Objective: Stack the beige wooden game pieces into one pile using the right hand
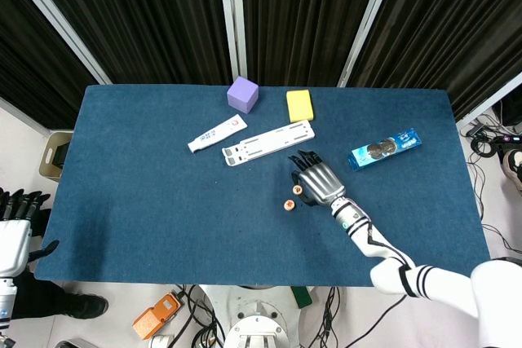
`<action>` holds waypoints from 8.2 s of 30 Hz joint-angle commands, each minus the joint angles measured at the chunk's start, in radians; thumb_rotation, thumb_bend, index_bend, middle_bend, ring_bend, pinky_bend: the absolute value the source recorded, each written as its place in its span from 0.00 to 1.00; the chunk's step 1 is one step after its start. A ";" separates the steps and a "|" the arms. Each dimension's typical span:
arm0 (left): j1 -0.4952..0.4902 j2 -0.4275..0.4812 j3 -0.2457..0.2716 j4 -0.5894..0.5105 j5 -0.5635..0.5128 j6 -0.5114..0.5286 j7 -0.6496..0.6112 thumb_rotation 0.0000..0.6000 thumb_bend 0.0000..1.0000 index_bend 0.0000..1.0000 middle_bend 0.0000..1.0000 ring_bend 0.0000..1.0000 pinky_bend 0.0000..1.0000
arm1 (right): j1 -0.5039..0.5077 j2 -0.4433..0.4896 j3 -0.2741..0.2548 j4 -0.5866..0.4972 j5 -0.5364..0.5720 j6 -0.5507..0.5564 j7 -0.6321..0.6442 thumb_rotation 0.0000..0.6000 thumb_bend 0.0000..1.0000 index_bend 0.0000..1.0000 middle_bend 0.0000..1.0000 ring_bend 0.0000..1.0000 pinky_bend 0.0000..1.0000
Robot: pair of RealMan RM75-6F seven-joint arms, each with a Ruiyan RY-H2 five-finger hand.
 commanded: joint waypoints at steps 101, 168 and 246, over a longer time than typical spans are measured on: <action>0.007 -0.012 0.002 0.027 -0.011 -0.005 -0.021 1.00 0.00 0.18 0.14 0.08 0.00 | 0.032 0.081 -0.023 -0.209 0.093 -0.040 -0.209 1.00 0.48 0.56 0.18 0.08 0.14; 0.012 -0.031 0.003 0.059 -0.001 -0.001 -0.053 1.00 0.00 0.18 0.14 0.08 0.00 | -0.243 0.237 -0.200 -0.198 -0.003 0.140 -0.077 1.00 0.41 0.49 0.18 0.08 0.15; 0.018 -0.046 0.001 0.100 -0.016 -0.014 -0.086 1.00 0.00 0.18 0.14 0.08 0.00 | -0.002 0.064 -0.033 -0.242 0.092 0.023 -0.238 1.00 0.53 0.46 0.18 0.08 0.15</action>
